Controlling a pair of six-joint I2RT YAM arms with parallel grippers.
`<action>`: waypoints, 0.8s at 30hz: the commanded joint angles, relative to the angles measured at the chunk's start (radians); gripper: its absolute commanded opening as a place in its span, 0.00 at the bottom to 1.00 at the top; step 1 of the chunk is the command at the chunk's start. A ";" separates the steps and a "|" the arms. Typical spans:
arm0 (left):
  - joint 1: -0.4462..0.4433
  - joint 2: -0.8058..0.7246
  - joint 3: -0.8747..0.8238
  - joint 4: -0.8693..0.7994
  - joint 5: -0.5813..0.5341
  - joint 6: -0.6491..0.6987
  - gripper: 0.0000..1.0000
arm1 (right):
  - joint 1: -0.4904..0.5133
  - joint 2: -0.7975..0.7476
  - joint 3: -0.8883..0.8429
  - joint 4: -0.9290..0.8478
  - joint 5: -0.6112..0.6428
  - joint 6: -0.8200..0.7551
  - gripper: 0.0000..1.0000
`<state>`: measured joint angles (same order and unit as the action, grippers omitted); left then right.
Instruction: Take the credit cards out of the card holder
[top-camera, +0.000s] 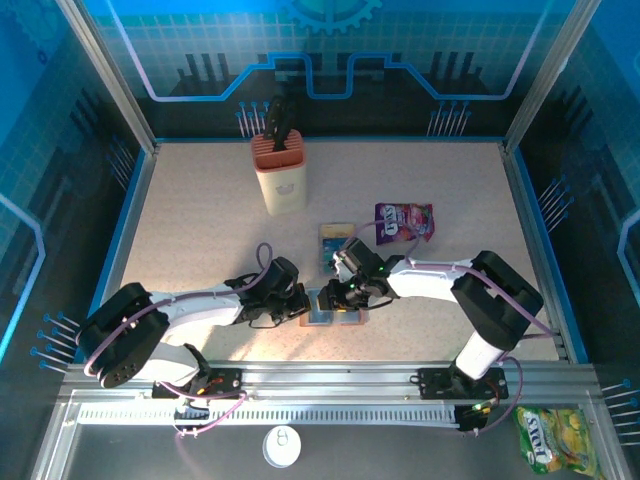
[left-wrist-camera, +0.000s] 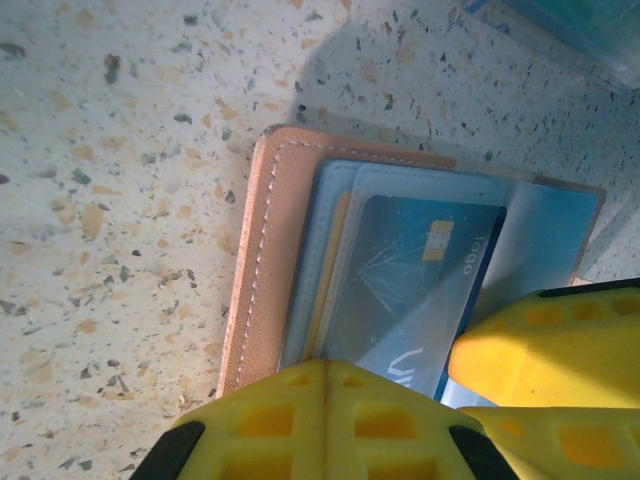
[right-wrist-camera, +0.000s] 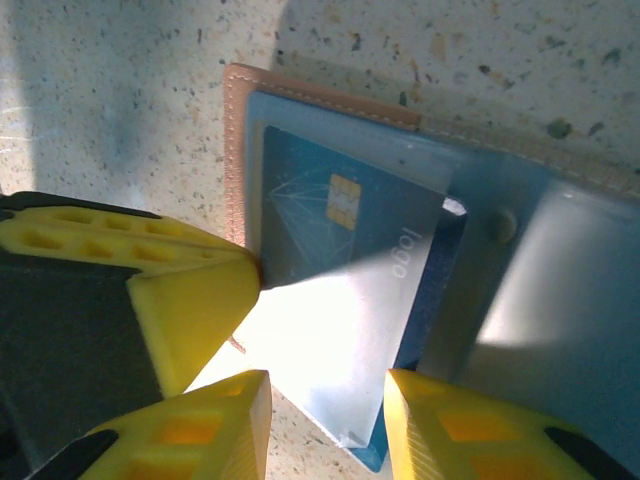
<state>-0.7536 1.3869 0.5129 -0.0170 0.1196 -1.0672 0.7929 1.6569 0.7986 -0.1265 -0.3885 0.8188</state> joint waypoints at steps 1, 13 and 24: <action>0.003 0.000 -0.028 -0.032 -0.023 0.012 0.00 | 0.012 0.017 0.019 -0.009 0.015 -0.007 0.35; 0.003 -0.003 -0.029 -0.026 -0.018 0.006 0.00 | 0.012 0.038 0.000 0.063 -0.024 0.021 0.26; 0.003 -0.003 -0.030 -0.038 -0.024 0.007 0.00 | 0.010 0.004 0.015 -0.068 0.067 -0.034 0.33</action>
<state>-0.7536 1.3865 0.5072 -0.0059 0.1196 -1.0676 0.7937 1.6775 0.8074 -0.1078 -0.3756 0.8108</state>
